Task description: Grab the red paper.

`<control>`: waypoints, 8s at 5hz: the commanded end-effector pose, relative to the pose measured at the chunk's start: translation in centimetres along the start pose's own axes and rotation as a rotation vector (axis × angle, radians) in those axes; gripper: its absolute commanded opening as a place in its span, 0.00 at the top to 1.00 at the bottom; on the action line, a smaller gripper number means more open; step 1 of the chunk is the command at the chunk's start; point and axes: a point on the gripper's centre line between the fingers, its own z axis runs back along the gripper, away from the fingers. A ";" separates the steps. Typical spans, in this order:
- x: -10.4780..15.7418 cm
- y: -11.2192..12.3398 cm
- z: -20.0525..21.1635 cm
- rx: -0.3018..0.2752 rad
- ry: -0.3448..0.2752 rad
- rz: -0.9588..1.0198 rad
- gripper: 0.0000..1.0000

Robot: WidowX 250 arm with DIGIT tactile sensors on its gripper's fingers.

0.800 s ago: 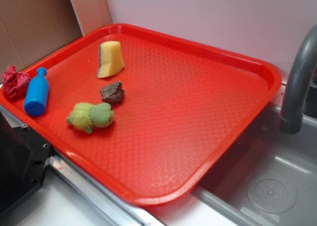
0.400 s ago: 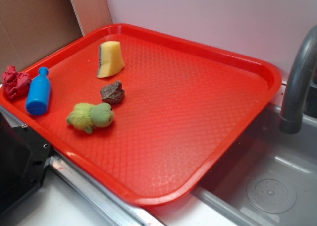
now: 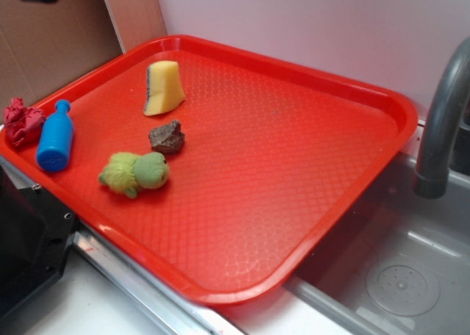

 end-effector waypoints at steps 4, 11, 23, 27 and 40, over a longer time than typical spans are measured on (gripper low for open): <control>-0.3 8.4 -4.9 0.044 0.046 -0.981 0.00; 1.5 8.6 -8.3 0.196 0.261 -1.137 0.00; 1.6 7.0 -14.2 0.100 0.311 -1.221 1.00; 1.1 8.2 -15.9 0.066 0.387 -1.188 0.00; 0.6 9.3 -18.2 0.043 0.452 -0.985 1.00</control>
